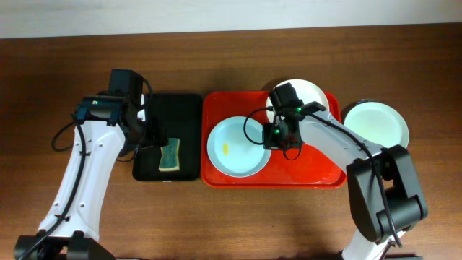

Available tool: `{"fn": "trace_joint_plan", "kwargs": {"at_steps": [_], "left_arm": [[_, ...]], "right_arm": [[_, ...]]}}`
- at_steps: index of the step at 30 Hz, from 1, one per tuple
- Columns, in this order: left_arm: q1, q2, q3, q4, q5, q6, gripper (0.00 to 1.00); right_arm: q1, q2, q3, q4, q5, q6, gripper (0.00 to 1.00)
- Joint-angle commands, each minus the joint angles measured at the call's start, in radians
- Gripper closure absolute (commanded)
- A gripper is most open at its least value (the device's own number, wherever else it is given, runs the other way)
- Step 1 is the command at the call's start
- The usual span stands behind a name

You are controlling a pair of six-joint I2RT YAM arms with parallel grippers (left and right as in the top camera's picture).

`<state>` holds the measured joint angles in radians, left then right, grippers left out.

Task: Clean dirty plates on tray and stack at the side
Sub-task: 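Move the left gripper down onto the sponge on the black tray, then grasp the sponge and lift it with the left gripper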

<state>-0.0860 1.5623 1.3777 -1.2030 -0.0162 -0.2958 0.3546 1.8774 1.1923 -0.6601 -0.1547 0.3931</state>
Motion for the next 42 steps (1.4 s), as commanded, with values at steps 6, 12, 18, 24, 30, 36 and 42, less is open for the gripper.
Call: {"fn": "trace_joint_plan", "kwargs": {"at_steps": [6, 12, 18, 24, 30, 36, 42], "left_arm": [[-0.003, -0.006, -0.007, 0.002, -0.01, 0.007, 0.3], [-0.032, -0.005, -0.076, 0.066, -0.006, 0.033, 0.51], [-0.1, 0.055, -0.134, 0.145, -0.008, 0.043, 0.54], [-0.101, 0.147, -0.134, 0.209, -0.006, 0.068, 0.63], [-0.101, 0.225, -0.134, 0.227, -0.006, 0.113, 0.61], [-0.101, 0.267, -0.134, 0.268, -0.011, 0.115, 0.62], [-0.08, 0.272, -0.134, 0.275, -0.029, 0.115, 0.67]], "right_arm": [[0.005, 0.009, -0.005, -0.009, 0.009, 0.005, 0.91], [0.005, 0.01, -0.005, -0.012, 0.009, 0.005, 0.96], [0.005, 0.01, -0.005, -0.012, 0.01, 0.005, 0.95], [0.005, 0.01, -0.005, -0.008, 0.01, 0.005, 0.92], [0.005, 0.01, -0.005, -0.005, 0.01, 0.005, 0.91], [0.005, 0.01, -0.005, -0.005, 0.01, 0.005, 0.91], [0.005, 0.01, -0.005, -0.005, 0.01, 0.005, 0.91]]}}
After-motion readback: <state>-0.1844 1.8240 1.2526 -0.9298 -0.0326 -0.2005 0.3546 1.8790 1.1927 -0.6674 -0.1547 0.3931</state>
